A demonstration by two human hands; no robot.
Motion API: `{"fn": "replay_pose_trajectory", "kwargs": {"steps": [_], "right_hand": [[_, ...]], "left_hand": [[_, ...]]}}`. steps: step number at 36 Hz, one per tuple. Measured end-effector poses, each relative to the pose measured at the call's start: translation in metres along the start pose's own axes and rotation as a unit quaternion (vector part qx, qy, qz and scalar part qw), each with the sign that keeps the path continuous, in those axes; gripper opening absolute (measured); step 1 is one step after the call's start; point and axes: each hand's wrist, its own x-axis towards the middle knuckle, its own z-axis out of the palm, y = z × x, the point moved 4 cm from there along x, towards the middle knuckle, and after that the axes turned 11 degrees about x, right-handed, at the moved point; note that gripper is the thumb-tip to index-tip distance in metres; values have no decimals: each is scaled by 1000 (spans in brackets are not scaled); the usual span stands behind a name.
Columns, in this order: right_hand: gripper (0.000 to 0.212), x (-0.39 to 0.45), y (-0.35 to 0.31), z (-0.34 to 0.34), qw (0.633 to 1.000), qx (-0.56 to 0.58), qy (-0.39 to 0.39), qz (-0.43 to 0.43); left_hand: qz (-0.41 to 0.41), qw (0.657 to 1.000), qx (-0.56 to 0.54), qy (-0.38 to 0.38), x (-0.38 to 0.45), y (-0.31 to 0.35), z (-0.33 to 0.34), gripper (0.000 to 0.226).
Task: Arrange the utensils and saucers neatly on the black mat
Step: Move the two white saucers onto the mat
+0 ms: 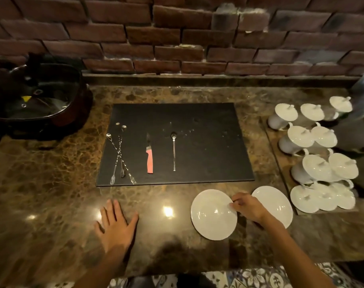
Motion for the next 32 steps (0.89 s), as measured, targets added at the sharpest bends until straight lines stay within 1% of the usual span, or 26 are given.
{"fn": "replay_pose_trajectory", "kwargs": {"steps": [2,6,8,12,14,16,20,27,29,32], "right_hand": [[9,4,3,1,1000,6,-17,-7],[17,11,10,5,998,37,-44,0],[21,14,11,8,998,36,-47,1],[21,17,12,13,999,2,-49,-8],[24,17,13,13,998,14,-54,-9],[22,18,13,10,998,30,-55,-9],[16,23,9,0,997,65,-29,-14],[13,55,-13,-39,989,144,26,-14],[11,68,-23,-51,985,168,41,-15],[16,93,-42,-67,973,224,60,-7]], "left_hand": [[20,1000,16,-13,-13,22,5,88],[61,996,42,-39,-31,64,7,83],[79,994,50,-53,-35,85,5,82],[111,989,68,-71,-42,117,-2,81],[120,987,72,-78,-44,127,-4,77],[117,987,70,-91,-44,134,-7,76],[107,985,72,-116,-44,140,-10,78],[88,982,73,-152,-41,150,-13,84],[81,981,66,-161,-40,154,-13,83],[77,982,55,-166,-37,155,-13,81]]}}
